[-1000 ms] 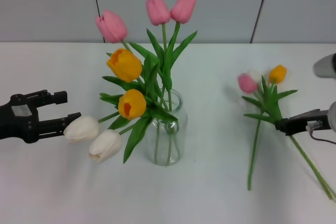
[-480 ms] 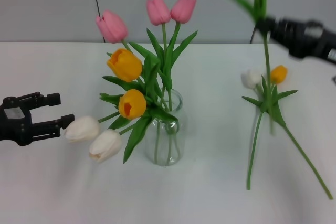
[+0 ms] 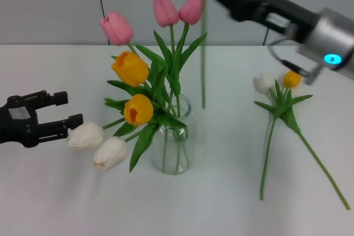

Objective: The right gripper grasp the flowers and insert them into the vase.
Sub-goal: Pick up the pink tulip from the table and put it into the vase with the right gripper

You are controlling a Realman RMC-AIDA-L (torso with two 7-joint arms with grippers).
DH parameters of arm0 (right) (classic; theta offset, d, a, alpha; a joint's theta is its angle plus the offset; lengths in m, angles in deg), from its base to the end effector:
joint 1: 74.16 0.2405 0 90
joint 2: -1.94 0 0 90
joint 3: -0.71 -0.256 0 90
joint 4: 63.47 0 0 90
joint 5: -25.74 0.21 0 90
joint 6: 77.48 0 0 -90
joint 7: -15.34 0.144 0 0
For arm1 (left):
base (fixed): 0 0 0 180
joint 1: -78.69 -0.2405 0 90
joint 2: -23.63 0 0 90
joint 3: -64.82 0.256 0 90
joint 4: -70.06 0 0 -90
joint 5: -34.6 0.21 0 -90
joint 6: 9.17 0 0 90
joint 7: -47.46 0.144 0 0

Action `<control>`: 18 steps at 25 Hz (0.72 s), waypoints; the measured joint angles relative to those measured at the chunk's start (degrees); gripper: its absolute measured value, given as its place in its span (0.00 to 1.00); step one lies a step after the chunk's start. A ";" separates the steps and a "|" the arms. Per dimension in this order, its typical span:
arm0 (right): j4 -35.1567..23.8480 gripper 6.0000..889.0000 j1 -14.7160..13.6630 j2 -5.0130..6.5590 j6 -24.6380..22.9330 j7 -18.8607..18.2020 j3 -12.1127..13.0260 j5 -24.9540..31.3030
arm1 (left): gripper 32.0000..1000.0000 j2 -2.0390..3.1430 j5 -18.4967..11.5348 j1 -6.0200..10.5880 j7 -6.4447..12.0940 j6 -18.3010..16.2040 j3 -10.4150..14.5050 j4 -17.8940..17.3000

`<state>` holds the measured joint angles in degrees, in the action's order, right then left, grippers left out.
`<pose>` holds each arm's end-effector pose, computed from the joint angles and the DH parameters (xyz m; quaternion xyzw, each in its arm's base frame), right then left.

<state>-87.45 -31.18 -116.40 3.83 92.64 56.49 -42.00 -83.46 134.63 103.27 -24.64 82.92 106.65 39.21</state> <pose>0.1459 0.3994 0.0040 -0.8293 0.2049 0.5001 0.1421 -0.3108 0.3195 0.0790 -0.9182 -0.1974 -0.2721 0.2096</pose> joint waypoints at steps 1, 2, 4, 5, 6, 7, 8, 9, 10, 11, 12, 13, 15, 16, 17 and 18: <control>0.90 0.07 1.29 -0.14 -0.87 -0.72 0.65 -0.07 | 0.81 -0.09 0.00 0.16 -0.05 -0.15 0.00 0.00; 1.50 0.07 2.44 -0.31 -1.79 -1.50 1.28 -0.03 | 0.81 -0.17 0.00 0.43 -0.15 -0.26 0.01 0.00; 2.31 0.07 4.03 -0.67 -3.24 -2.91 1.88 0.63 | 0.81 -0.23 -0.01 1.09 -0.34 -0.38 0.00 0.00; 2.83 0.07 4.61 -0.77 -3.66 -3.39 1.95 1.24 | 0.81 -0.25 -0.02 1.43 -0.40 -0.39 0.00 0.00; 3.37 0.07 5.14 -0.83 -4.09 -3.83 2.00 1.99 | 0.81 -0.32 -0.02 1.78 -0.44 -0.40 0.00 0.01; 4.34 0.07 5.89 -0.83 -4.52 -4.66 2.20 3.21 | 0.81 -0.39 -0.02 2.00 -0.45 -0.42 0.00 0.03; 5.51 0.07 6.68 -0.83 -4.96 -5.82 2.30 4.40 | 0.81 -0.44 -0.02 2.13 -0.45 -0.43 0.00 0.05; 6.50 0.07 7.32 -0.85 -5.39 -6.96 2.36 5.48 | 0.81 -0.49 -0.02 2.22 -0.46 -0.47 0.00 0.06; 7.65 0.07 8.13 -0.84 -5.80 -8.22 2.39 6.51 | 0.81 -0.49 -0.02 2.22 -0.47 -0.48 0.00 0.06; 8.68 0.07 8.91 -0.84 -6.08 -9.32 2.41 7.41 | 0.81 -0.50 -0.02 2.23 -0.48 -0.48 0.00 0.05; 9.47 0.07 9.58 -0.85 -6.28 -10.04 2.44 8.04 | 0.81 -0.50 -0.02 2.23 -0.50 -0.49 0.00 0.03; 9.92 0.07 10.02 -0.85 -6.48 -10.44 2.45 8.38 | 0.81 -0.52 -0.02 2.25 -0.52 -0.49 0.00 0.01; 10.48 0.07 10.60 -0.85 -6.85 -10.80 2.49 8.63 | 0.81 -0.57 -0.02 2.40 -0.53 -0.51 0.00 -0.01; 10.73 0.07 10.76 -0.84 -6.97 -10.83 2.58 8.64 | 0.81 -0.61 -0.02 2.52 -0.53 -0.51 0.00 -0.01; 11.03 0.07 10.84 -0.84 -7.06 -10.83 2.78 8.62 | 0.81 -0.64 -0.02 2.62 -0.54 -0.51 0.00 0.04; 11.32 0.07 10.88 -0.84 -7.06 -10.77 3.06 8.63 | 0.81 -0.67 -0.02 2.70 -0.54 -0.52 0.00 0.10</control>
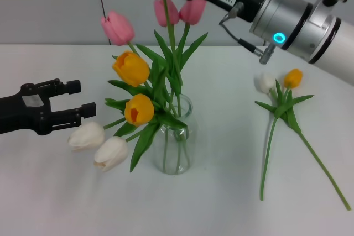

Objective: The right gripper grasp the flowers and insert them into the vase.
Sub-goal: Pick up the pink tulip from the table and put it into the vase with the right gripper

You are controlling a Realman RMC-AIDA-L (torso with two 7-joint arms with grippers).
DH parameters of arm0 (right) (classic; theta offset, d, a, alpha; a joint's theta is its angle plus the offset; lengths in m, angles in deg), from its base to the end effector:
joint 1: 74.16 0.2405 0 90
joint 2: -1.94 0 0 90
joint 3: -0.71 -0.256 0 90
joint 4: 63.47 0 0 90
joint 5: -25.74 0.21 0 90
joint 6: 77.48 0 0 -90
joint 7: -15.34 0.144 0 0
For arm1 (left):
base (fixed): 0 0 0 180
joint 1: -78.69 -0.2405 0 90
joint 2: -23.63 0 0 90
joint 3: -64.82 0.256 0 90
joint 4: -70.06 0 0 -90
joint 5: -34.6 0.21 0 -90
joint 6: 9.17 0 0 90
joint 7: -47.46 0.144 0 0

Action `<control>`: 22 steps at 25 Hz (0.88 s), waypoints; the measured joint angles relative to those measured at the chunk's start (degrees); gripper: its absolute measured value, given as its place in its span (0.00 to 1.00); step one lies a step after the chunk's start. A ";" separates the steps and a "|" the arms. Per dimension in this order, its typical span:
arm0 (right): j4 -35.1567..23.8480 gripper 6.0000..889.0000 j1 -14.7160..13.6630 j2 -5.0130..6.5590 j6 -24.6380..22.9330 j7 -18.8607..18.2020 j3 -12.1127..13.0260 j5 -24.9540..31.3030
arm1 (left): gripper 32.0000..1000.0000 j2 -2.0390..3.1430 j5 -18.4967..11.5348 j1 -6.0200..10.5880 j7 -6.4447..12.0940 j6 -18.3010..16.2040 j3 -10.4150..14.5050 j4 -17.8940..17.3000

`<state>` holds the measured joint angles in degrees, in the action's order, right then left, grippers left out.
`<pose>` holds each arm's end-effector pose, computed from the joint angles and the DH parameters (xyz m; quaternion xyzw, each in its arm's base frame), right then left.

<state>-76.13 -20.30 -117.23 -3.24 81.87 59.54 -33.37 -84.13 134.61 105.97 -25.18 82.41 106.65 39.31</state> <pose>0.1028 0.4250 -0.0279 -0.8304 0.1867 0.4967 0.1702 -0.2946 0.3337 0.0740 -0.9202 -0.1840 -0.2806 0.2018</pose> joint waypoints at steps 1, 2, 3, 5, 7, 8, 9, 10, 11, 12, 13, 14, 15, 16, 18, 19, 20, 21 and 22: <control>0.37 0.07 0.01 0.00 0.07 0.14 0.34 0.01 | 0.81 0.00 0.00 0.03 0.00 0.00 0.00 0.03; 0.69 0.07 0.01 -0.01 0.27 0.38 0.69 0.03 | 0.81 0.00 0.00 0.05 -0.01 0.00 0.00 0.06; 0.82 0.07 -0.09 0.00 0.60 0.77 0.85 0.04 | 0.81 0.00 0.00 0.02 -0.01 0.00 0.00 0.09; 0.93 0.07 -0.49 0.00 1.43 1.58 0.97 0.03 | 0.81 0.00 0.03 -0.19 -0.02 0.00 0.00 0.16; 0.76 0.07 -1.07 0.00 2.55 2.63 0.99 0.09 | 0.81 0.00 0.05 -0.38 -0.03 0.00 0.00 0.21; 0.59 0.07 -1.26 0.00 3.01 3.09 1.00 0.13 | 0.81 0.00 0.05 -0.43 -0.04 0.00 0.00 0.22; 0.46 0.07 -1.38 0.00 3.28 3.34 1.00 0.17 | 0.81 0.00 0.05 -0.47 -0.04 0.00 0.00 0.22; 0.38 0.07 -1.48 0.00 3.49 3.55 1.01 0.18 | 0.81 0.00 0.06 -0.49 -0.04 0.00 0.00 0.22; 0.42 0.07 -1.50 0.00 3.58 3.56 1.02 0.19 | 0.81 0.00 0.10 -0.53 -0.04 0.00 0.00 0.23; 0.55 0.07 -1.55 0.00 3.65 3.55 1.02 0.20 | 0.81 0.00 0.13 -0.55 -0.04 0.00 0.00 0.24; 0.71 0.07 -1.60 0.00 3.64 3.42 1.02 0.19 | 0.81 0.00 0.14 -0.57 -0.04 0.00 0.00 0.25; 0.81 0.07 -1.71 0.00 3.60 2.94 1.03 0.13 | 0.81 0.00 0.14 -0.57 -0.04 0.00 0.00 0.25; 0.88 0.07 -1.83 0.00 3.55 2.49 1.02 0.06 | 0.81 0.00 0.14 -0.56 -0.04 0.00 0.00 0.25; 0.96 0.07 -1.94 0.00 3.42 1.62 1.05 0.01 | 0.81 0.00 0.13 -0.50 -0.04 0.00 0.00 0.26; 1.27 0.07 -2.09 0.00 2.94 0.32 1.43 -0.04 | 0.81 -0.05 0.11 -0.32 -0.04 -0.07 0.00 0.26; 1.49 0.07 -2.13 0.00 2.40 -0.12 1.81 -0.04 | 0.81 -0.15 0.09 -0.21 -0.04 -0.19 0.00 0.26; 1.72 0.07 -2.17 0.00 1.85 -0.48 2.21 -0.03 | 0.81 -0.26 0.10 -0.16 -0.04 -0.33 0.00 0.26; 1.99 0.07 -2.23 -0.01 1.40 -0.84 2.70 -0.04 | 0.81 -0.35 0.09 -0.11 -0.04 -0.50 0.00 0.26; 2.30 0.07 -2.32 0.00 1.01 -1.51 3.33 -0.04 | 0.81 -0.44 0.10 -0.08 -0.04 -0.67 0.00 0.26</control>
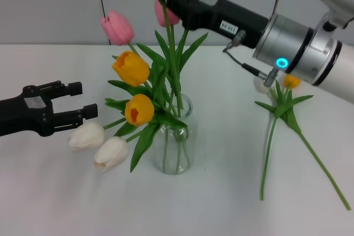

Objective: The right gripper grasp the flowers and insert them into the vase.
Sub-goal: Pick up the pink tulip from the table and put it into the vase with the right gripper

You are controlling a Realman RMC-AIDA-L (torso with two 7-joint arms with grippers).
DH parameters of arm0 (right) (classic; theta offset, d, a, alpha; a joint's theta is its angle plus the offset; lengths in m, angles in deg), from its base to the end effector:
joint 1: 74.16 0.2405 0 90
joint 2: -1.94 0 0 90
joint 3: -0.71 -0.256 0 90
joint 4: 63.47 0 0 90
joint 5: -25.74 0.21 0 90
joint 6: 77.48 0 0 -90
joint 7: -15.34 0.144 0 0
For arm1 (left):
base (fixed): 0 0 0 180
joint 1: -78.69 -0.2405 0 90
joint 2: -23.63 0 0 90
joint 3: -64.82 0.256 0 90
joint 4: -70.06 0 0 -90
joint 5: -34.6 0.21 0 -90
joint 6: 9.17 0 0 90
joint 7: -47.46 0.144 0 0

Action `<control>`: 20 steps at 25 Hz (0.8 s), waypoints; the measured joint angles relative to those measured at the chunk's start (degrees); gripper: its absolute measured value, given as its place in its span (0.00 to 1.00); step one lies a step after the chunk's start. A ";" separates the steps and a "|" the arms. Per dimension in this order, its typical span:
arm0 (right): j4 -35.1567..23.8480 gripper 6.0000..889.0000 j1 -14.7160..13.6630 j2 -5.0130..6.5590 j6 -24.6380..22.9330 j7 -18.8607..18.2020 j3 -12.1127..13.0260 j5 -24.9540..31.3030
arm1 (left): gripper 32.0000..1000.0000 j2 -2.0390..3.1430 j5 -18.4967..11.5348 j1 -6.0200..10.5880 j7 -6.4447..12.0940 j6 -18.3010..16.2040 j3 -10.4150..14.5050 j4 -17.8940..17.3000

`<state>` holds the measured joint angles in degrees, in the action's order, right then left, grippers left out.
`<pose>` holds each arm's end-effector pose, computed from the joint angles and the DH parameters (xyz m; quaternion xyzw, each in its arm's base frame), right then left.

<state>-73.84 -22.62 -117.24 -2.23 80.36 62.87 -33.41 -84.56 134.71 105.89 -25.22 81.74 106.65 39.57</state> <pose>0.1249 0.4100 -0.0419 -0.8434 0.1991 0.4723 0.1610 -0.2957 0.3334 0.0701 -0.9186 -0.1901 -0.2806 0.2032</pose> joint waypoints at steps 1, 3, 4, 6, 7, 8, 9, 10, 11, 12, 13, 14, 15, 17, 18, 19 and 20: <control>0.20 0.07 -0.08 0.00 -0.14 -0.39 0.43 -0.02 | 0.81 -0.03 0.01 0.01 0.00 -0.09 0.00 0.00; 0.85 0.07 -0.53 0.00 -0.35 -1.15 1.67 -0.02 | 0.81 -0.05 0.09 0.02 -0.08 -0.36 0.05 0.05; 1.11 0.07 -1.11 0.00 -0.40 -1.44 2.25 -0.08 | 0.81 -0.07 0.11 0.03 -0.16 -0.57 0.14 0.07; 1.14 0.07 -2.72 0.00 -0.44 -1.81 3.44 -0.13 | 0.81 -0.15 0.13 0.03 -0.37 -1.10 0.39 0.09; 1.09 0.07 -3.47 0.00 -0.44 -1.92 4.03 -0.14 | 0.81 -0.19 0.13 -0.03 -0.41 -1.24 0.43 0.09; 1.07 0.07 -4.29 0.00 -0.43 -1.97 4.58 -0.14 | 0.81 -0.20 0.13 -0.12 -0.43 -1.32 0.38 0.09; 1.05 0.07 -5.03 0.00 -0.34 -1.96 4.98 -0.15 | 0.81 -0.22 0.13 -0.30 -0.45 -1.36 0.28 0.09; 1.05 0.07 -5.74 0.00 -0.12 -1.88 5.12 -0.15 | 0.81 -0.21 0.14 -0.50 -0.47 -1.40 0.16 0.09; 1.02 0.07 -6.46 0.00 0.10 -1.77 5.23 -0.15 | 0.81 -0.20 0.17 -0.65 -0.51 -1.42 0.08 0.09; 0.98 0.07 -7.16 0.00 0.23 -1.71 5.40 -0.16 | 0.81 -0.14 0.18 -0.84 -0.57 -1.45 0.07 0.09; 0.82 0.07 -7.91 0.00 0.27 -1.58 5.79 -0.17 | 0.81 -0.08 0.20 -0.98 -0.60 -1.46 0.07 0.09; 0.66 0.07 -8.51 0.01 0.28 -1.38 6.24 -0.16 | 0.81 -0.04 0.22 -1.06 -0.62 -1.46 0.07 0.09; 0.53 0.07 -9.10 0.00 0.30 -1.08 6.95 -0.17 | 0.81 -0.02 0.23 -1.11 -0.63 -1.47 0.07 0.09; 0.37 0.07 -9.69 0.00 0.20 -0.37 7.78 -0.17 | 0.81 0.06 0.24 -1.31 -0.64 -1.46 0.09 0.09; 0.37 0.07 -9.76 0.00 0.03 0.04 8.20 -0.17 | 0.81 0.14 0.22 -1.46 -0.65 -1.47 0.08 0.09; 0.37 0.07 -9.80 0.00 -0.13 0.42 8.55 -0.18 | 0.81 0.19 0.16 -1.59 -0.65 -1.46 0.09 0.09; 0.37 0.07 -9.85 0.00 -0.30 0.77 8.81 -0.16 | 0.81 0.22 0.15 -1.66 -0.65 -1.46 0.08 0.09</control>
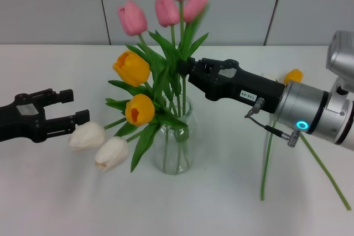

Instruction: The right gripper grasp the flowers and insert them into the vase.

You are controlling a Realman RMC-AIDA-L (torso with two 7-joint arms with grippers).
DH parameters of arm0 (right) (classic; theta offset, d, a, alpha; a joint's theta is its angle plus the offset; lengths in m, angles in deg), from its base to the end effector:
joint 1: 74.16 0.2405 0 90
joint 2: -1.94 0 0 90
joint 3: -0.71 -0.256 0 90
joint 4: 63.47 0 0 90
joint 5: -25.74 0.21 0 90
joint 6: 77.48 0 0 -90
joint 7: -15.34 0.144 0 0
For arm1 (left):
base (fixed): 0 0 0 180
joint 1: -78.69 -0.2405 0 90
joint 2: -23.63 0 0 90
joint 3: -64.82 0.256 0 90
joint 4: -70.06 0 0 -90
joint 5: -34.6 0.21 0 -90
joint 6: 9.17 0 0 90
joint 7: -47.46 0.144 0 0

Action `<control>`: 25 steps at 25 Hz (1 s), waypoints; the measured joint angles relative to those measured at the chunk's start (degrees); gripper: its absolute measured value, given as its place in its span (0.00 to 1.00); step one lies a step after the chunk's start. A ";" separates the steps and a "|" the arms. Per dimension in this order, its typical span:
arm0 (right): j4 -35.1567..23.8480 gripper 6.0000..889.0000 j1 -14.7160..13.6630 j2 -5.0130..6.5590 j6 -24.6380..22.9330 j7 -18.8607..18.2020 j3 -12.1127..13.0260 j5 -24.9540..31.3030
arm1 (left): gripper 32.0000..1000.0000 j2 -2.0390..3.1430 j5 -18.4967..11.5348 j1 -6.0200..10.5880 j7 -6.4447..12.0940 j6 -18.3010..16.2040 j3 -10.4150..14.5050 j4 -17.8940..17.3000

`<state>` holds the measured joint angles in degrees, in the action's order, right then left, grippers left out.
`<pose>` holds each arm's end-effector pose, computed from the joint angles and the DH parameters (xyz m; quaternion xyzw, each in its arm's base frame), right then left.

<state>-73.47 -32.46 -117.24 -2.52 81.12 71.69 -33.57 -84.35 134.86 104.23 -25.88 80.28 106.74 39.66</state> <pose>0.1930 0.3670 -0.0637 -0.8601 0.2625 0.4101 0.1519 -0.3086 0.3271 0.0712 -0.9139 -0.2129 -0.2703 0.2155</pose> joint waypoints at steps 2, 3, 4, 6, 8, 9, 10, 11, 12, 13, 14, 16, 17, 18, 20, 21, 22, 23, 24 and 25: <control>-0.11 0.07 -0.39 0.00 -0.01 0.01 0.08 0.11 | 0.81 0.02 -0.02 -0.05 -0.01 0.00 0.00 -0.05; -0.34 0.07 -0.73 0.00 0.03 -0.03 0.07 0.18 | 0.81 0.02 -0.02 -0.05 -0.02 0.01 0.00 -0.08; -0.71 0.10 -1.10 0.00 0.13 -0.08 0.09 0.19 | 0.81 0.02 -0.02 -0.05 -0.02 0.01 0.00 -0.13; -2.10 0.15 -1.96 0.00 0.22 -0.02 0.75 0.10 | 0.81 0.02 -0.02 -0.07 -0.03 0.02 0.01 -0.14; -3.20 0.21 -2.54 0.00 -0.27 0.38 1.87 0.05 | 0.81 0.07 -0.01 -0.17 -0.04 0.04 0.01 -0.11; -3.48 0.26 -2.72 0.00 -0.52 0.53 2.37 0.06 | 0.81 0.12 0.00 -0.21 -0.04 0.07 0.00 -0.09; -3.65 0.31 -2.89 0.00 -0.62 0.61 2.63 0.10 | 0.81 0.12 0.02 -0.26 -0.05 0.20 0.01 -0.10; -3.78 0.36 -3.10 0.00 -0.60 0.62 2.64 0.14 | 0.81 0.13 0.02 -0.29 -0.05 0.28 0.01 -0.13; -4.05 0.42 -3.40 0.00 -0.57 0.65 2.65 0.19 | 0.81 0.13 0.02 -0.31 -0.05 0.40 0.01 -0.17; -4.43 0.47 -3.85 0.00 -0.56 0.74 2.66 0.22 | 0.81 0.13 0.02 -0.37 -0.05 0.46 0.01 -0.17; -4.80 0.51 -4.24 0.00 -0.54 0.97 2.66 0.22 | 0.81 0.13 0.02 -0.41 -0.05 0.48 0.01 -0.19; -5.54 0.60 -5.43 0.00 -0.31 1.64 2.71 0.21 | 0.81 0.14 -0.04 -0.66 -0.05 0.59 0.01 -0.28; -6.05 0.64 -6.19 0.00 -0.12 2.04 2.71 0.22 | 0.81 0.14 -0.11 -0.79 -0.05 0.64 0.01 -0.32; -6.76 0.69 -7.21 -0.01 0.01 2.54 2.70 0.22 | 0.81 0.17 -0.14 -0.94 -0.06 0.65 0.01 -0.34; -9.03 0.76 -9.70 -0.01 0.22 3.84 2.67 0.23 | 0.81 0.25 -0.16 -1.02 -0.09 0.70 0.00 -0.35; -11.15 0.79 -11.36 0.00 0.39 4.90 2.69 0.26 | 0.81 0.28 -0.16 -1.04 -0.11 0.82 0.01 -0.36; -12.81 0.82 -12.68 0.00 0.56 5.75 2.73 0.26 | 0.81 0.31 -0.17 -1.08 -0.12 0.97 0.00 -0.36; -14.33 0.85 -13.96 0.01 0.80 6.54 2.75 0.27 | 0.81 0.36 -0.18 -1.22 -0.12 1.28 -0.02 -0.38; -15.76 0.88 -15.19 0.02 1.11 7.25 2.76 0.26 | 0.81 0.41 -0.19 -1.37 -0.12 1.57 -0.05 -0.40; -16.80 0.91 -16.26 0.10 1.47 7.73 2.77 0.21 | 0.81 0.47 -0.19 -1.49 -0.13 1.78 -0.06 -0.42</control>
<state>-90.27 -48.73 -117.14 -1.05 88.85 74.45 -33.36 -83.87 134.67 102.74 -26.00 82.06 106.68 39.23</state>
